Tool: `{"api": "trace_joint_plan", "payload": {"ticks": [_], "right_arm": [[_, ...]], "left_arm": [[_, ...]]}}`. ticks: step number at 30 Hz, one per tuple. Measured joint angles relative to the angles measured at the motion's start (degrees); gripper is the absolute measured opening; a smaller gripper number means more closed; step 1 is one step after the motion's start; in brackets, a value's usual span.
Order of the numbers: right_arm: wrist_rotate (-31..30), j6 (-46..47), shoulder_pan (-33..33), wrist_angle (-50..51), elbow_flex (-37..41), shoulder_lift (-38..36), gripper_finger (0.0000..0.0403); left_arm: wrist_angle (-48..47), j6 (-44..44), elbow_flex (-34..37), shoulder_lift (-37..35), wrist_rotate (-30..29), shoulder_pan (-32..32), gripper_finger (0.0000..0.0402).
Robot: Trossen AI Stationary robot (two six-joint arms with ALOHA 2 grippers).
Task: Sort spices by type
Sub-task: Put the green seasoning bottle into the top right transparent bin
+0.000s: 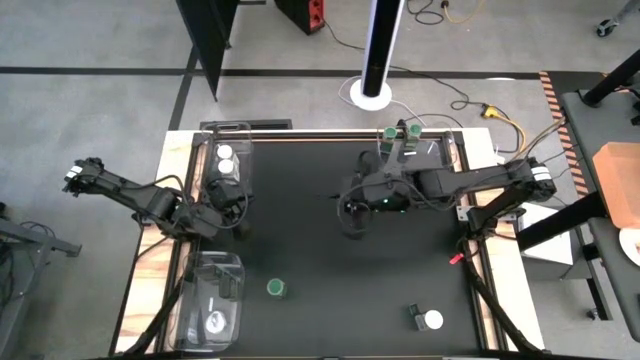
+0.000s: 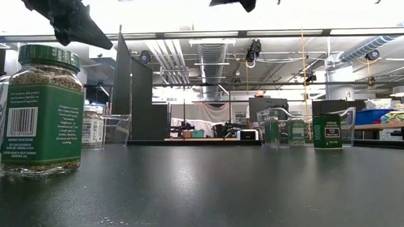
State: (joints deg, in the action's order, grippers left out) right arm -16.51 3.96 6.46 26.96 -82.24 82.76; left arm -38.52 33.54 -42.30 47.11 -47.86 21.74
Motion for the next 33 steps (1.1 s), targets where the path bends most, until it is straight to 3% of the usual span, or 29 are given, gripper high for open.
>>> {"api": "trace_joint_plan", "payload": {"ticks": [8, 20, 23, 27, 33], "right_arm": [[0.0, 7.3, 0.0, 16.1, 0.1, 0.0, 0.0009], [2.4, 9.5, -0.3, 23.5, -1.8, 0.0, 0.0009], [5.8, 15.3, -0.5, 30.3, -4.1, 0.0, 0.0009], [8.4, 25.6, 0.9, 40.9, -5.7, 0.0, 0.0009], [13.9, 37.3, 6.0, 49.7, -5.6, 0.2, 0.0009]], "left_arm": [[0.0, 0.0, 0.0, 0.2, 0.0, 0.0, 0.0016], [2.2, 0.0, 0.0, 3.1, 0.0, 0.0, 0.0016], [5.8, 0.0, 0.0, 4.0, 1.0, 0.0, 0.0016], [9.5, -3.1, -0.4, 4.7, 6.7, 0.0, 0.0016], [9.5, -4.3, -4.7, 5.8, 7.0, 0.0, 0.0016]]}}
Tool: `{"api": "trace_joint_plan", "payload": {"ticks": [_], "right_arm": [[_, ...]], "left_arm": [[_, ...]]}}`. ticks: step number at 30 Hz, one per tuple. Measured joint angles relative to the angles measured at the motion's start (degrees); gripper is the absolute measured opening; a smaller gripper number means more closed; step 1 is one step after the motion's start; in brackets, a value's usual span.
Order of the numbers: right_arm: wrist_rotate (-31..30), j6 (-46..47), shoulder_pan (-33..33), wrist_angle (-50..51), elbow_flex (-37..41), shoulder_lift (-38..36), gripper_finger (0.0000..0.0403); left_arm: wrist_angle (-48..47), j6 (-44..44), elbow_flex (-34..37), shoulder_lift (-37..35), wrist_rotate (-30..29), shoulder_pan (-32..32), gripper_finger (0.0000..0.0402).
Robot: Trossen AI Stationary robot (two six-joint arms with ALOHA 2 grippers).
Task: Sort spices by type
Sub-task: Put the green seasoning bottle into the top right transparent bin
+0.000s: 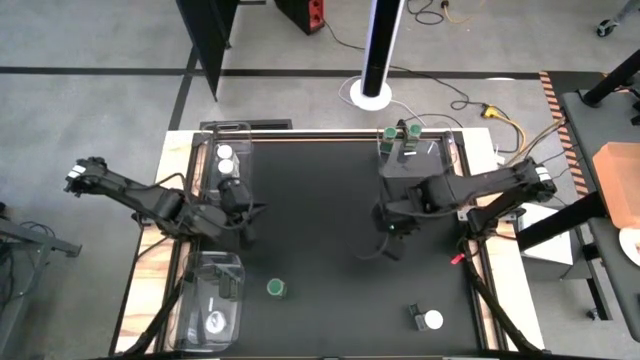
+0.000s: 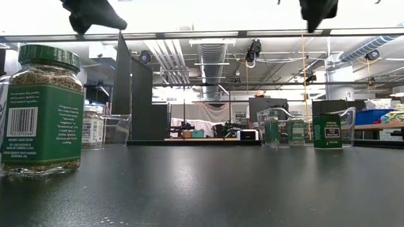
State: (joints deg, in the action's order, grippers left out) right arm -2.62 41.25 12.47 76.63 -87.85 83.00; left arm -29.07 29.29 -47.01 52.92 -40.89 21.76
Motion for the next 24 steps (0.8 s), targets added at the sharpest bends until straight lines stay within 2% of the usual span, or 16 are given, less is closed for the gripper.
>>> {"api": "trace_joint_plan", "payload": {"ticks": [3, 6, 11, 14, 20, 24], "right_arm": [[1.2, 4.5, 2.9, 1.3, 0.1, 0.0, 0.0009], [1.2, 8.7, 5.9, 1.8, 0.2, 0.0, 0.0009], [-0.4, 14.5, 10.3, 5.6, 1.1, 0.0, 0.0009], [-1.3, 18.0, 11.8, 7.0, 3.0, 0.0, 0.0009], [-1.0, 22.0, 12.1, 7.2, 7.5, -0.1, 0.0009], [1.9, 17.4, 8.6, 7.5, 10.4, -0.1, 0.0009]], "left_arm": [[-2.1, -3.5, -2.7, 0.3, 0.0, 0.0, 0.0016], [-8.0, -5.7, -5.4, 0.3, -0.1, 0.0, 0.0016], [-20.9, 1.5, -8.7, 0.2, -5.3, 0.0, 0.0016], [-25.8, 4.3, -8.8, 0.1, -4.9, 0.0, 0.0016], [-28.6, 4.5, -8.4, 0.4, -2.6, 0.0, 0.0016], [-28.6, 4.3, -8.4, 0.4, -2.6, 0.0, 0.0016]]}}
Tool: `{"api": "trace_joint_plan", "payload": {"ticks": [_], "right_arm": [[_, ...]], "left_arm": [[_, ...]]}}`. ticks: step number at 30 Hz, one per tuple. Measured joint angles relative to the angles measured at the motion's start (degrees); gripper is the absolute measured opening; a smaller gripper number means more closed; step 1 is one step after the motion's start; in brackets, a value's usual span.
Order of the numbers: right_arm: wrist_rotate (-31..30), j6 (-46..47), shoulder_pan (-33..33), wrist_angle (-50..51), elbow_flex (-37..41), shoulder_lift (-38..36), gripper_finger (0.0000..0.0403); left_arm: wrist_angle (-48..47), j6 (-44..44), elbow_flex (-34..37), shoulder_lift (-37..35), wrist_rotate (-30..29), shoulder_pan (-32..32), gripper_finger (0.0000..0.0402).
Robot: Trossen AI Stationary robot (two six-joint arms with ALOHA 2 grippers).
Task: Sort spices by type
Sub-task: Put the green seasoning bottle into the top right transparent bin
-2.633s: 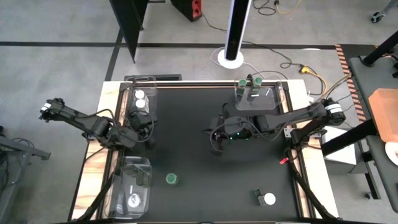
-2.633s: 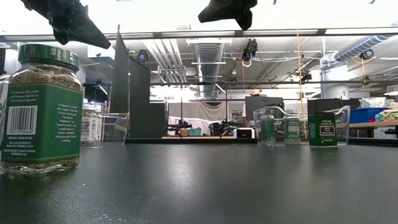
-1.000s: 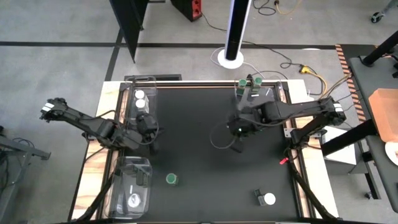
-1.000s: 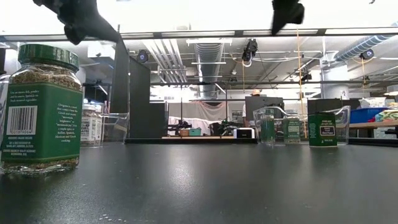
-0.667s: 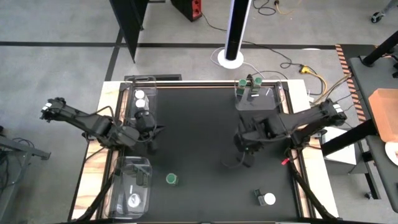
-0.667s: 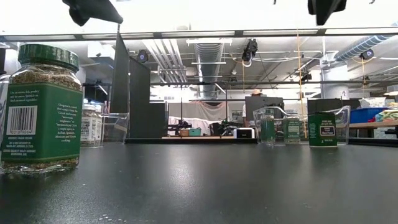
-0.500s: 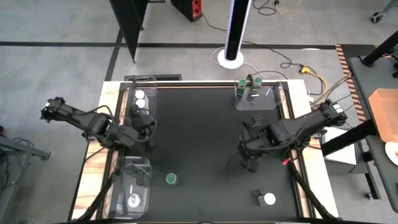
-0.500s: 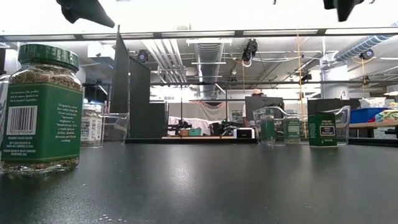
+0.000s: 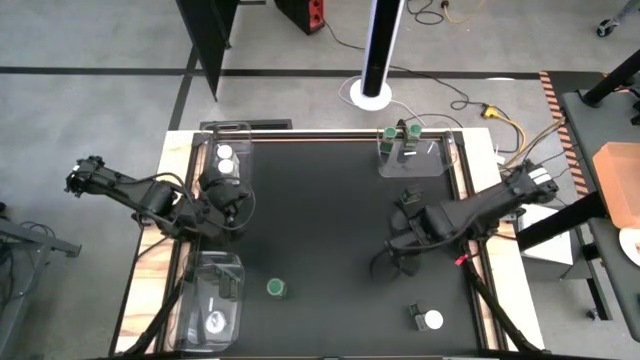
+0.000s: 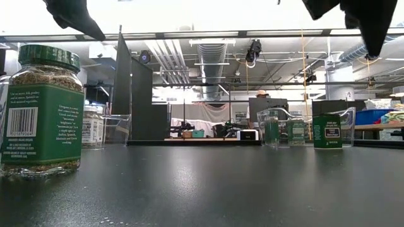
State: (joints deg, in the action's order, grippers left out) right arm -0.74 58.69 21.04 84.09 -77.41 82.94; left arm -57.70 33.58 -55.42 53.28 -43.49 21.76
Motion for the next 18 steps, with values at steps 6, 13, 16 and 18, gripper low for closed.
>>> {"api": "trace_joint_plan", "payload": {"ticks": [6, 13, 16, 18], "right_arm": [[2.2, -13.1, -10.6, 1.5, 2.8, 0.0, 0.0009], [-3.8, -20.1, -27.0, 0.2, 3.2, 0.0, 0.0009], [-6.6, -27.2, -30.1, -4.6, 3.2, 0.0, 0.0009], [-6.7, -30.0, -30.0, -9.8, 3.1, 0.0, 0.0009]], "left_arm": [[0.0, -0.4, 0.0, 0.0, 0.0, 0.0, 0.0016], [0.0, -1.5, 0.0, 0.0, 0.0, 0.0, 0.0016], [0.0, -1.5, 0.0, 0.0, 0.0, 0.0, 0.0016], [0.0, -1.5, 0.0, 0.0, 0.0, 0.0, 0.0016]]}}
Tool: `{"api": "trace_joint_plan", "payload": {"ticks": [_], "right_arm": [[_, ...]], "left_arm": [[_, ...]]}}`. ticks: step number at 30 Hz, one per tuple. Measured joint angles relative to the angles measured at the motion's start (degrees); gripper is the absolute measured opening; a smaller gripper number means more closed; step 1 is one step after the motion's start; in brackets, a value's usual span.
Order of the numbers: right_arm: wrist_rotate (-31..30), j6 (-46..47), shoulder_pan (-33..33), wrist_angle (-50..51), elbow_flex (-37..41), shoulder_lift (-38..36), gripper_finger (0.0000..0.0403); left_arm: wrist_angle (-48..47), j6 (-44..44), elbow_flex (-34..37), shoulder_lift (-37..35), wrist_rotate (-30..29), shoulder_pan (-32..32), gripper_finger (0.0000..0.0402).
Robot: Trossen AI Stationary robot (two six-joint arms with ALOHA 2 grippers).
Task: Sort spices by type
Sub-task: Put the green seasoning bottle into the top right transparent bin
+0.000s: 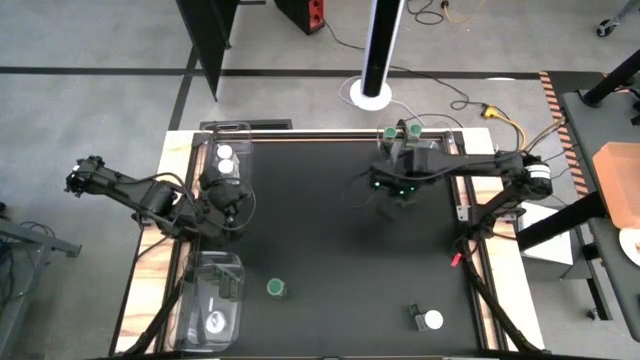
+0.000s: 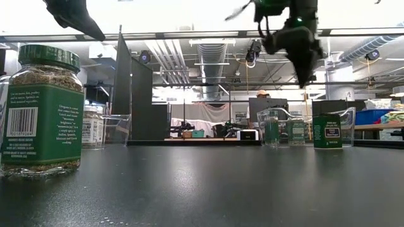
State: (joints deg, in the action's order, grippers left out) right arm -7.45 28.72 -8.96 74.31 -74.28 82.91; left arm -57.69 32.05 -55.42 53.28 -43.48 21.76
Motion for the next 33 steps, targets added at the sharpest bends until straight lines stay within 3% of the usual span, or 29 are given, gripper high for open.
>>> {"api": "trace_joint_plan", "payload": {"ticks": [7, 16, 23, 28, 33], "right_arm": [[0.4, -7.3, 10.5, -19.7, -0.1, 0.0, 0.0009], [-1.5, -24.4, 26.9, -56.4, -0.2, 4.8, 0.0009], [-4.6, -32.4, 29.7, -81.3, -0.2, 13.5, 0.0018], [-4.6, -32.8, 29.6, -89.7, -0.2, 19.4, 0.0058], [-4.6, -29.0, 29.6, -89.9, -1.9, 22.8, 0.0137]], "left_arm": [[0.2, 0.0, 0.0, 0.0, 0.1, 0.0, 0.0016], [1.7, 0.0, 0.0, 0.0, -2.4, 0.0, 0.0016], [1.7, 0.0, 0.0, 0.6, -2.4, 0.0, 0.0016], [1.7, 0.0, 0.0, 1.6, -2.4, 0.0, 0.0016], [1.7, -1.2, 0.0, 2.1, -2.4, 0.0, 0.0016]]}}
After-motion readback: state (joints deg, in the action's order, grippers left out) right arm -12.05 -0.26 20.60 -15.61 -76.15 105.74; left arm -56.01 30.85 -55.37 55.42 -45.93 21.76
